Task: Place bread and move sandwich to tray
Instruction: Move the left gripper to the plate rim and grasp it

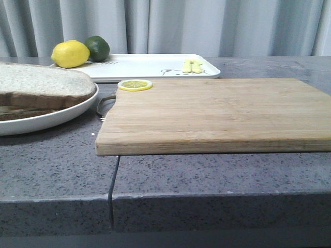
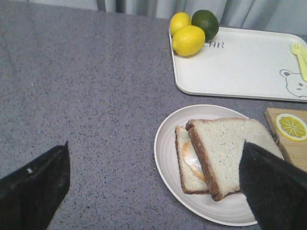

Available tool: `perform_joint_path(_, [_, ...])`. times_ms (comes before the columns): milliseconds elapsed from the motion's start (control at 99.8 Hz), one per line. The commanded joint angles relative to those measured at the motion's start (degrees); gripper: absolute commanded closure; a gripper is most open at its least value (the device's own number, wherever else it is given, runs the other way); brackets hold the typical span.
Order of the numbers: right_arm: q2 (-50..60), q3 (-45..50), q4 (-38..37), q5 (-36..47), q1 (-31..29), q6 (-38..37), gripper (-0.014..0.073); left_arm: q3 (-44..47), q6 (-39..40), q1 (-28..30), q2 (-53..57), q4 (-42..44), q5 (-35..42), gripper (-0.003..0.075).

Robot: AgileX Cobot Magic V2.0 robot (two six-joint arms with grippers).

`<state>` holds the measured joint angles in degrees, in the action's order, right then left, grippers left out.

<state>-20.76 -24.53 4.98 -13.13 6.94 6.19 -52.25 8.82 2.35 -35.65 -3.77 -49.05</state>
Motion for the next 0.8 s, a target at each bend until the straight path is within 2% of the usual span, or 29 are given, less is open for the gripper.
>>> perform_joint_path(0, [-0.2,-1.5,-0.6,5.0,-0.3,0.0,0.0132,-1.8,3.4,-0.1,-3.8,0.9,4.1,0.0061])
perform_joint_path(381, [-0.2,-1.5,-0.6,5.0,-0.3,0.0,0.0132,-1.8,4.7,-0.1,-18.7,1.5,6.0,0.0102])
perform_joint_path(791, [-0.2,-1.5,-0.6,5.0,-0.3,0.0,0.0132,-1.8,4.7,-0.1,-29.4,0.3,9.1,0.0104])
